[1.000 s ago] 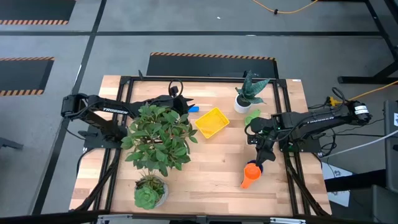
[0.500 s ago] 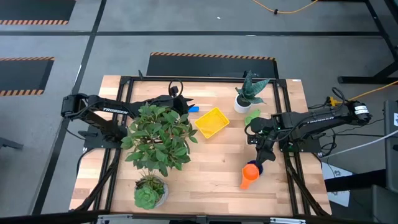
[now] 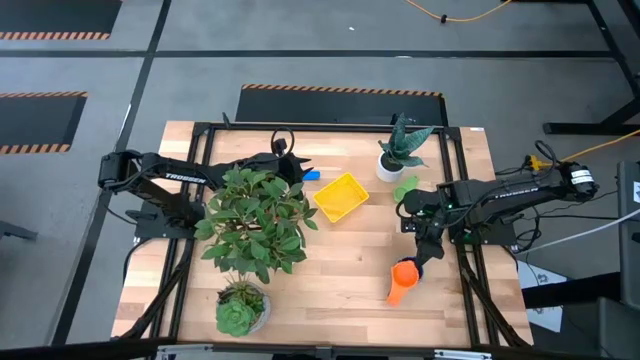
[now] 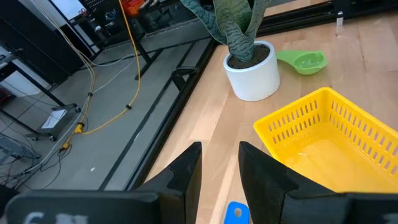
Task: Nest measuring cups in basket
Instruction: Stack the orange measuring cup on top of the dark blue measuring cup, then move the blue measuring cup to the center of the table
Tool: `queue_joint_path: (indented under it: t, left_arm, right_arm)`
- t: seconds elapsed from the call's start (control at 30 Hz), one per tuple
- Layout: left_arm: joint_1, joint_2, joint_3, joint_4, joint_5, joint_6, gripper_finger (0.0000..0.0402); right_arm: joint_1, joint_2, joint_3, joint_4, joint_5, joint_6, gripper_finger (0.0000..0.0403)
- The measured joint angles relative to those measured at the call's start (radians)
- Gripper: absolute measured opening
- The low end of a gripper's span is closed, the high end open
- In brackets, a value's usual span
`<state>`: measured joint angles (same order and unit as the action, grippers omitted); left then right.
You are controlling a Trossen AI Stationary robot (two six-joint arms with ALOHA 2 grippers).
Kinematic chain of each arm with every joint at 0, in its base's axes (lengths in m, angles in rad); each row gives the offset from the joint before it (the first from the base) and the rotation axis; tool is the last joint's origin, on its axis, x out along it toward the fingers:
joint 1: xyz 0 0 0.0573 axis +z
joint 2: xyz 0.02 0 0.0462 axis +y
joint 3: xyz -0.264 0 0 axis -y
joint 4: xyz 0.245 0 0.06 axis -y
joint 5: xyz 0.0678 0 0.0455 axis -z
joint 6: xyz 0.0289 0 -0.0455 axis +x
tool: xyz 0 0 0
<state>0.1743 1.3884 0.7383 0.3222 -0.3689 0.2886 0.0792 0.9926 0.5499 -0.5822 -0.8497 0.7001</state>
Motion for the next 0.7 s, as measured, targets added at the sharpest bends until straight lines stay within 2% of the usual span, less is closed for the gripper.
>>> queue_joint_path:
  t: [0.37, 0.7]
  left_arm:
    - [0.000, 0.000, 0.000, 0.000, 0.000, 0.000, 0.0098]
    - [0.000, 0.000, 0.000, 0.000, 0.000, 0.001, 0.0099]
  right_arm:
    - [0.000, -0.163, 0.000, -0.008, 0.015, 0.059, 0.0037]
    - [0.000, -0.229, 0.000, -0.007, 0.188, 0.050, 0.0037]
